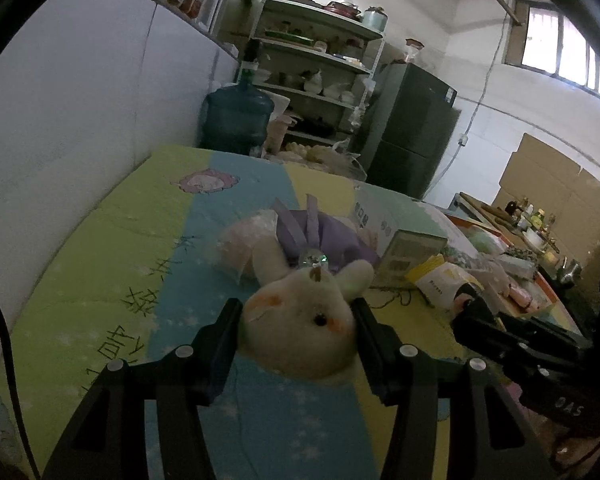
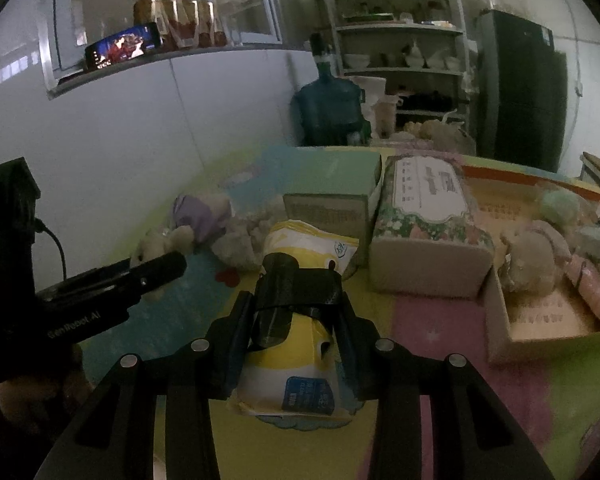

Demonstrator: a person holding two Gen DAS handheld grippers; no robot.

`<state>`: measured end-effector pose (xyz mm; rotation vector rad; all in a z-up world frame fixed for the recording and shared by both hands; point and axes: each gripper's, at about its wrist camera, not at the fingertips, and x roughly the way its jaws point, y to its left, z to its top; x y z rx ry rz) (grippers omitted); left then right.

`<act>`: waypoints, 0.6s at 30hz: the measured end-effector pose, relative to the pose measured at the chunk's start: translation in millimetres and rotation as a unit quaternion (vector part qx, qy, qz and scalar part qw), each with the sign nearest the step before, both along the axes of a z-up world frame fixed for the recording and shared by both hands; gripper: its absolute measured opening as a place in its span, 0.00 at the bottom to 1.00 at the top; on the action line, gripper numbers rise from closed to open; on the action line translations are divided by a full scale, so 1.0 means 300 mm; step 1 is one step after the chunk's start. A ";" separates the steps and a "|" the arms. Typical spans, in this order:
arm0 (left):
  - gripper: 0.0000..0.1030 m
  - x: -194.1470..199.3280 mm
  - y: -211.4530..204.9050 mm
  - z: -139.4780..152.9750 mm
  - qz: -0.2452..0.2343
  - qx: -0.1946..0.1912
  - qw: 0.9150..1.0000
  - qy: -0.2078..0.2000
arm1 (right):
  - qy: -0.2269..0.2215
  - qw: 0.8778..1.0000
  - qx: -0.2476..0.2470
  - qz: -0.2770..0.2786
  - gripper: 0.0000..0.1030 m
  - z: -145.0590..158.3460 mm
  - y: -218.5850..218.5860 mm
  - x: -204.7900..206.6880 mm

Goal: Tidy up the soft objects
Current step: 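Carry the bunny plush and yellow-white pack with both grippers toward the tray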

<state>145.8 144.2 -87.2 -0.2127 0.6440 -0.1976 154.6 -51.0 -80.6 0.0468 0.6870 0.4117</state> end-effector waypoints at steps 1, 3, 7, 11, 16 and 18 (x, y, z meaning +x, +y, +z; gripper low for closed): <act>0.53 0.000 -0.006 0.005 0.002 0.004 1.000 -0.001 | -0.003 1.000 0.001 0.001 0.40 0.006 -0.002 0.002; 0.53 -0.002 -0.013 0.012 0.003 0.007 1.000 -0.004 | -0.007 1.000 0.003 0.002 0.40 0.014 -0.008 0.001; 0.53 -0.007 -0.030 0.027 0.006 0.011 1.000 -0.011 | -0.011 1.000 0.007 0.004 0.40 0.026 -0.015 0.004; 0.53 0.000 -0.049 0.033 0.004 0.012 1.000 -0.010 | -0.012 1.000 0.013 0.003 0.40 0.036 -0.026 0.006; 0.53 0.007 -0.076 0.042 -0.001 0.011 1.000 -0.010 | -0.015 1.000 0.017 0.002 0.40 0.042 -0.049 0.003; 0.53 0.005 -0.090 0.046 -0.003 0.009 1.000 -0.011 | -0.016 1.000 0.020 0.000 0.40 0.045 -0.061 0.003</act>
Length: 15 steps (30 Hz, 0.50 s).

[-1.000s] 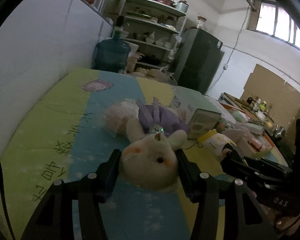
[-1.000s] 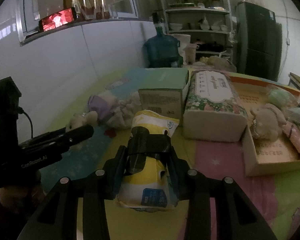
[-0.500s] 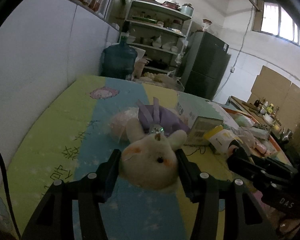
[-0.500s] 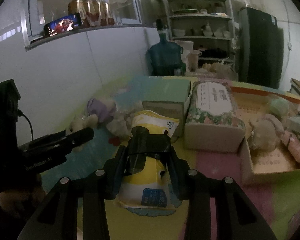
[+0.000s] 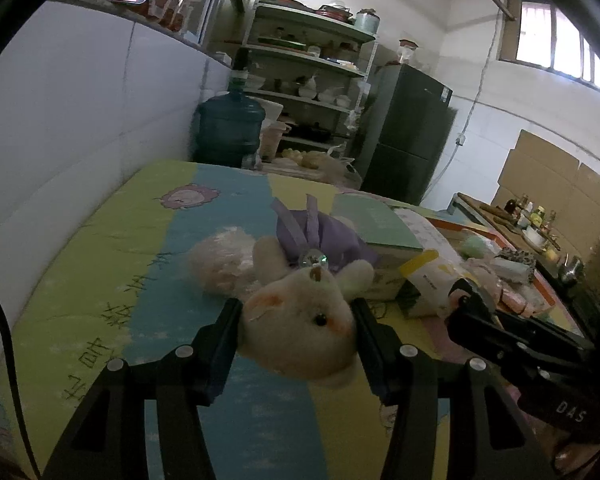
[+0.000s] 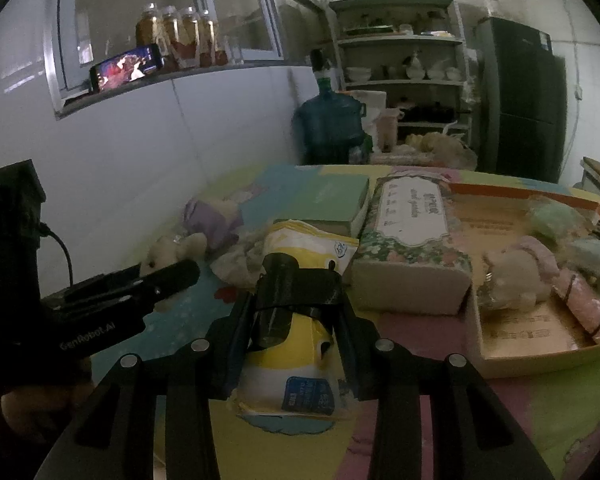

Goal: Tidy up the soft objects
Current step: 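Carry the bunny plush and yellow-white pack with both grippers toward the tray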

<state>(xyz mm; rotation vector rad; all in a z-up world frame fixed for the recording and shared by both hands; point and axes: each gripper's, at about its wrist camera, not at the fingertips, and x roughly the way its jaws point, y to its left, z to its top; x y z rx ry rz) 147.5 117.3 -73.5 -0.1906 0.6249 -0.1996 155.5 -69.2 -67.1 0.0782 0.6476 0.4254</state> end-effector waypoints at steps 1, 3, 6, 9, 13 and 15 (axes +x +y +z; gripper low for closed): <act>0.53 0.001 -0.008 0.003 -0.002 -0.001 1.000 0.000 | -0.001 1.000 0.001 -0.001 0.40 0.003 -0.005 0.001; 0.53 0.001 -0.026 0.011 -0.006 -0.002 1.000 -0.003 | -0.004 1.000 0.003 -0.003 0.40 0.008 -0.017 -0.003; 0.53 0.005 -0.060 0.023 -0.014 -0.001 1.000 -0.008 | -0.007 1.000 0.006 -0.008 0.40 0.013 -0.040 -0.006; 0.53 0.011 -0.098 0.034 -0.022 0.001 1.000 -0.011 | -0.006 1.000 0.011 -0.014 0.40 0.014 -0.072 -0.006; 0.53 0.021 -0.146 0.049 -0.032 0.004 0.999 -0.014 | -0.007 1.000 0.017 -0.023 0.40 0.019 -0.120 0.004; 0.53 0.025 -0.168 0.053 -0.035 0.006 0.999 -0.016 | -0.008 0.999 0.019 -0.025 0.40 0.022 -0.136 0.005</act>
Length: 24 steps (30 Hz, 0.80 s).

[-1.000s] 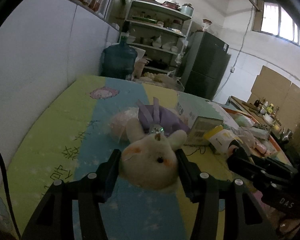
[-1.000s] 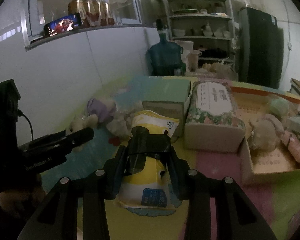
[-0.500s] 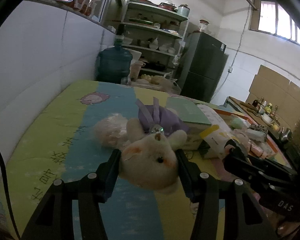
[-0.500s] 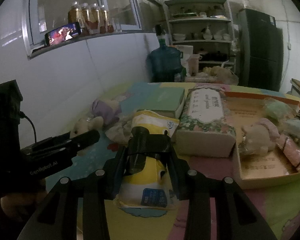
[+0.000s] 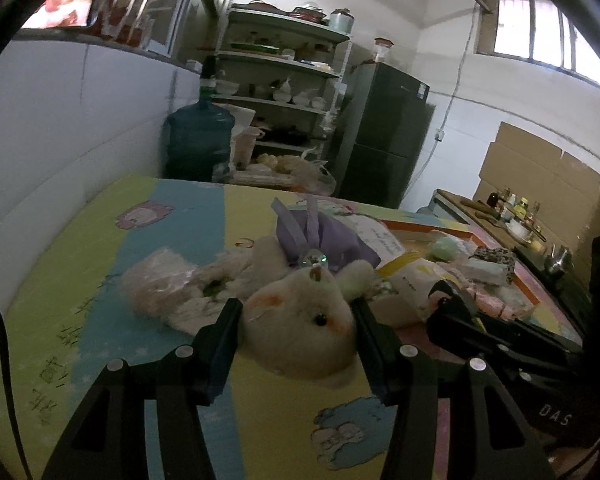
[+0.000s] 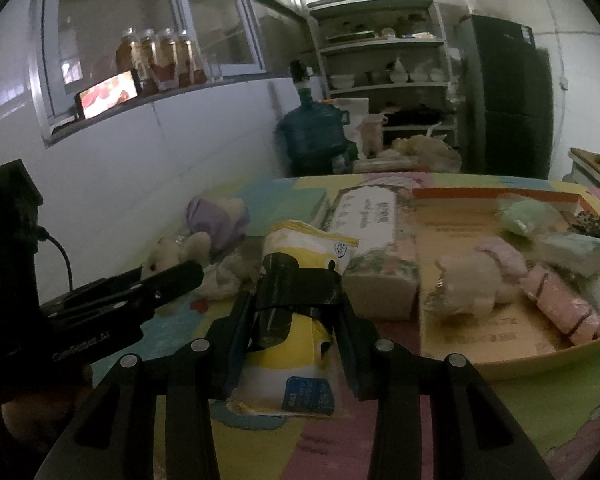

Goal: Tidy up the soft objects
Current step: 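Carry the bunny plush and yellow-white pack with both grippers toward the tray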

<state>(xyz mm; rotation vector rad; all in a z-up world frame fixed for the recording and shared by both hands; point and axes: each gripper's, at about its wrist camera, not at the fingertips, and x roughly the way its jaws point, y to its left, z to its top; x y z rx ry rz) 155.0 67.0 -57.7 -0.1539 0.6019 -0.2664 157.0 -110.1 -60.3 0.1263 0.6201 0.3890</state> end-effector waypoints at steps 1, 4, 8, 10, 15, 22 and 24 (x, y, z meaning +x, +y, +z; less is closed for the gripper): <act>0.53 0.004 -0.011 0.002 -0.002 0.001 1.000 -0.001 | -0.001 1.000 0.001 -0.002 0.40 0.001 -0.010 0.000; 0.53 0.015 -0.044 0.007 -0.010 0.003 1.000 -0.002 | -0.002 1.000 0.004 -0.007 0.40 0.005 -0.043 0.003; 0.53 0.025 -0.093 0.019 -0.020 0.006 1.000 -0.005 | -0.005 1.000 0.008 -0.017 0.40 0.012 -0.091 0.002; 0.53 0.029 -0.120 0.025 -0.027 0.007 1.000 -0.007 | -0.007 1.000 0.010 -0.022 0.40 0.015 -0.114 0.001; 0.53 0.041 -0.176 0.033 -0.040 0.010 0.999 -0.007 | -0.008 0.999 0.015 -0.032 0.40 0.018 -0.166 0.001; 0.53 0.055 -0.239 0.046 -0.054 0.016 0.998 -0.011 | -0.009 0.999 0.022 -0.045 0.40 0.020 -0.237 0.003; 0.53 0.062 -0.255 0.048 -0.058 0.017 0.998 -0.011 | -0.010 0.998 0.025 -0.050 0.40 0.021 -0.257 0.004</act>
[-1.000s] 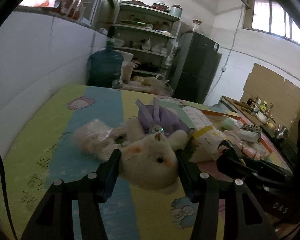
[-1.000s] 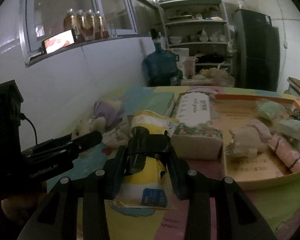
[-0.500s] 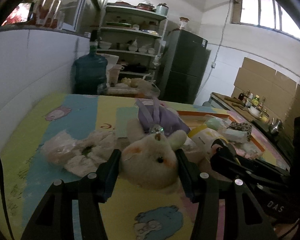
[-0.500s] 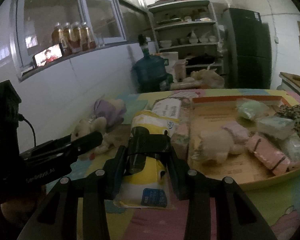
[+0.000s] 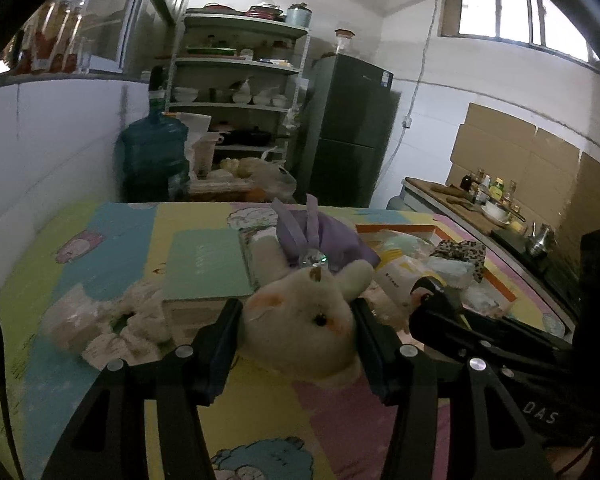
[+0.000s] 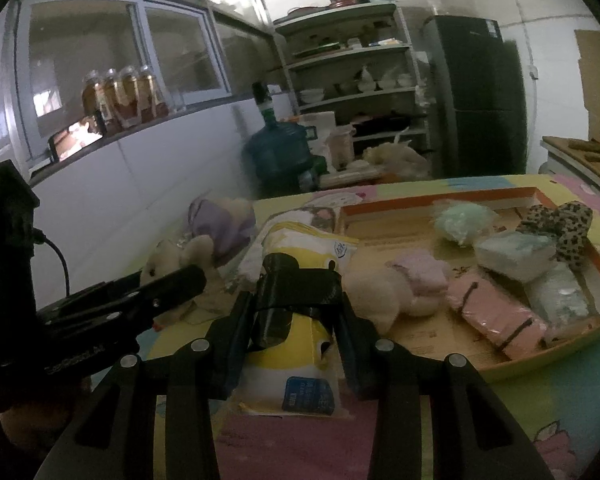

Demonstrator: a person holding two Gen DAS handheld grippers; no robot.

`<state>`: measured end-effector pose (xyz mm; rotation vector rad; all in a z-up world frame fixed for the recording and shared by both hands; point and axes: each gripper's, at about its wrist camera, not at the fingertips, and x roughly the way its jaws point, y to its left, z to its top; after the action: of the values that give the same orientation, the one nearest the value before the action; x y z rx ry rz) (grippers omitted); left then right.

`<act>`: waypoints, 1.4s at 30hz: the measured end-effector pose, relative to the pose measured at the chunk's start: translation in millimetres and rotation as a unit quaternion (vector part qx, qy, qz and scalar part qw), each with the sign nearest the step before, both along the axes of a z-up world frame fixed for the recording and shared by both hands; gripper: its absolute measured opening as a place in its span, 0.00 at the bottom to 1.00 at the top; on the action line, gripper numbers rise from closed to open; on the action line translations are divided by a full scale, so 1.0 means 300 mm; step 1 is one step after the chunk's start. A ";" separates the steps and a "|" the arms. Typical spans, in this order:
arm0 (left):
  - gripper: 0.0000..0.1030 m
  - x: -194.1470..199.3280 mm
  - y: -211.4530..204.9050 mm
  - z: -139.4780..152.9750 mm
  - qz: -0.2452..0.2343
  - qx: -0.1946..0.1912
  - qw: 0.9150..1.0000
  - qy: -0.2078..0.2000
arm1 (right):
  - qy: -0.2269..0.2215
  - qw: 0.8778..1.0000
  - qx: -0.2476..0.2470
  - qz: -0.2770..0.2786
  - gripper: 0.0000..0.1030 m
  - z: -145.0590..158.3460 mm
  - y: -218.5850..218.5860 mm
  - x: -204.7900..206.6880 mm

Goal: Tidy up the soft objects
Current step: 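Carry the bunny plush and yellow-white pack with both grippers toward the tray, then lower the bunny plush with the left gripper while the right gripper lowers the yellow-white pack into the tray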

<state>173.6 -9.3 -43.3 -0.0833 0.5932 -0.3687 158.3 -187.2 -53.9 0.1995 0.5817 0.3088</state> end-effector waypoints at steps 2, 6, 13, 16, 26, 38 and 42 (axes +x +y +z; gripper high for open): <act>0.53 0.008 -0.021 0.004 -0.005 0.001 1.000 0.000 | -0.001 1.000 0.002 -0.004 0.40 0.000 -0.018 0.003; 0.53 0.022 -0.057 0.010 -0.014 0.001 1.000 -0.001 | -0.001 1.000 0.005 -0.014 0.40 0.004 -0.056 0.010; 0.53 0.051 -0.119 0.019 -0.028 0.005 1.000 -0.003 | 0.000 1.000 0.009 -0.027 0.40 0.003 -0.110 0.024; 0.53 0.064 -0.144 0.019 -0.033 0.006 0.999 -0.002 | 0.000 0.999 0.010 -0.031 0.40 0.003 -0.134 0.030; 0.54 0.114 -0.233 0.022 -0.051 0.007 0.999 0.003 | -0.001 0.999 0.013 -0.050 0.40 0.006 -0.214 0.050; 0.54 0.184 -0.336 0.006 -0.069 0.008 0.997 0.019 | 0.002 0.996 0.019 -0.081 0.40 -0.009 -0.341 0.078; 0.54 0.211 -0.371 -0.003 -0.072 0.013 0.997 0.028 | 0.006 0.996 0.023 -0.085 0.40 -0.022 -0.367 0.088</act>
<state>236.9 -120.7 -44.1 -0.0263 0.6612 -0.4999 184.8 -297.4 -60.6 0.2935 0.5660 0.1554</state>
